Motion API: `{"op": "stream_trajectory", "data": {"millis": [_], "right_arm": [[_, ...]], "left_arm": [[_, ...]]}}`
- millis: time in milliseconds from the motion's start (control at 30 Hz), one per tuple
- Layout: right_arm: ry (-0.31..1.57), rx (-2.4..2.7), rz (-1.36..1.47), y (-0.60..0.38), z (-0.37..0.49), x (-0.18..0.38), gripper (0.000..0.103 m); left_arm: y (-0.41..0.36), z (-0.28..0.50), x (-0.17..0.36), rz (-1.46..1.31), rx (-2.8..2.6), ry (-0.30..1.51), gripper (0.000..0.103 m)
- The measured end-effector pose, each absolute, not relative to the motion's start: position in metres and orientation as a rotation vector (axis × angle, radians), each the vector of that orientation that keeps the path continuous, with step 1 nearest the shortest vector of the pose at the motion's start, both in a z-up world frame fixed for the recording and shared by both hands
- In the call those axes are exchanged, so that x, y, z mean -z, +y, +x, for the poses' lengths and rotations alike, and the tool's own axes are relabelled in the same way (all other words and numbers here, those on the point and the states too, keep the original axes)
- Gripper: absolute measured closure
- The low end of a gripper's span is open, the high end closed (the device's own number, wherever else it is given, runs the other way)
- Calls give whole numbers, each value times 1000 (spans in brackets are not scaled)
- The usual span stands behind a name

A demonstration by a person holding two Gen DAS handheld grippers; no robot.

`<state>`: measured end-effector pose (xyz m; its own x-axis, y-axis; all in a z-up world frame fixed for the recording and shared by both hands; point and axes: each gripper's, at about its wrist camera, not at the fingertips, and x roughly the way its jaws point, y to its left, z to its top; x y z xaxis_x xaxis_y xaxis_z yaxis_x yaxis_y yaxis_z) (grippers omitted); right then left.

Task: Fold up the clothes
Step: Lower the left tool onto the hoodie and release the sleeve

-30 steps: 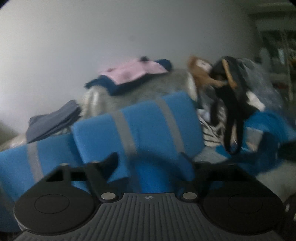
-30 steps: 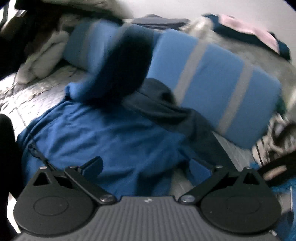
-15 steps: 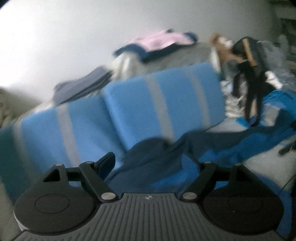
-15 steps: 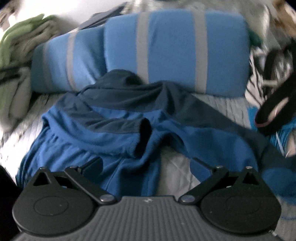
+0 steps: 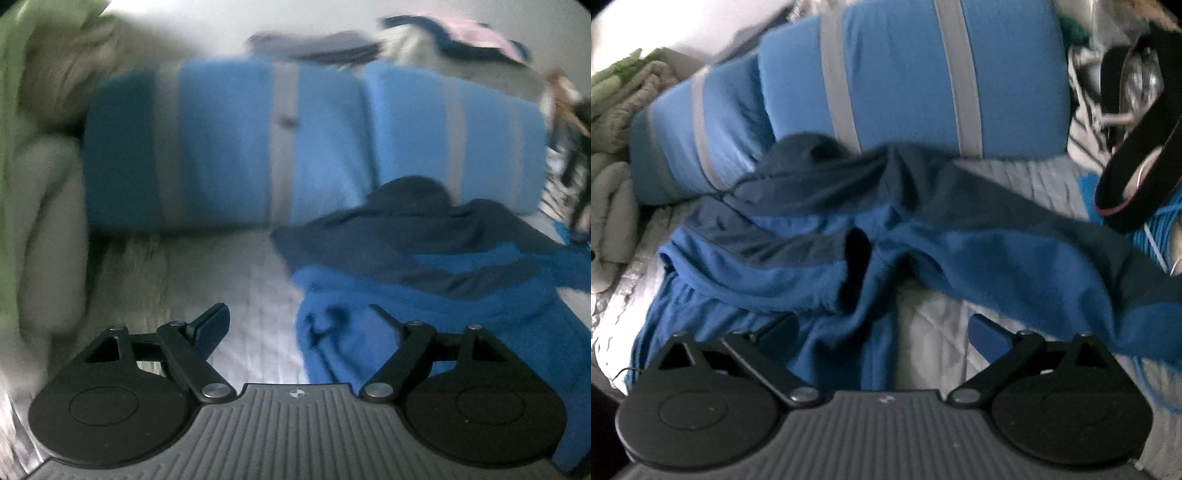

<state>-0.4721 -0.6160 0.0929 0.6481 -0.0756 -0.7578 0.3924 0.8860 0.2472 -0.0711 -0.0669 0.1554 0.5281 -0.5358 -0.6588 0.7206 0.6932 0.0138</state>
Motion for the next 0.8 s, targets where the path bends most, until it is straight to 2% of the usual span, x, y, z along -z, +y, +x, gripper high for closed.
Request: {"op": "stream_trajectory", "data": {"millis": [133, 367, 500, 567, 633, 800], "right_arm": [[920, 336, 434, -615, -448, -66, 11], [1013, 354, 395, -602, -422, -25, 24], [1064, 307, 283, -583, -407, -3, 25], [1084, 332, 214, -581, -404, 5, 34], [1087, 375, 178, -583, -406, 9, 38], [1067, 445, 226, -599, -427, 8, 37]], "left_arm": [[-80, -60, -116, 238, 673, 769, 23], [-103, -54, -76, 160, 542, 802, 23], [-110, -51, -62, 169, 479, 781, 23], [-108, -50, -55, 132, 450, 750, 23], [-102, -50, -49, 110, 453, 707, 23], [-89, -41, -45, 65, 464, 675, 23]]}}
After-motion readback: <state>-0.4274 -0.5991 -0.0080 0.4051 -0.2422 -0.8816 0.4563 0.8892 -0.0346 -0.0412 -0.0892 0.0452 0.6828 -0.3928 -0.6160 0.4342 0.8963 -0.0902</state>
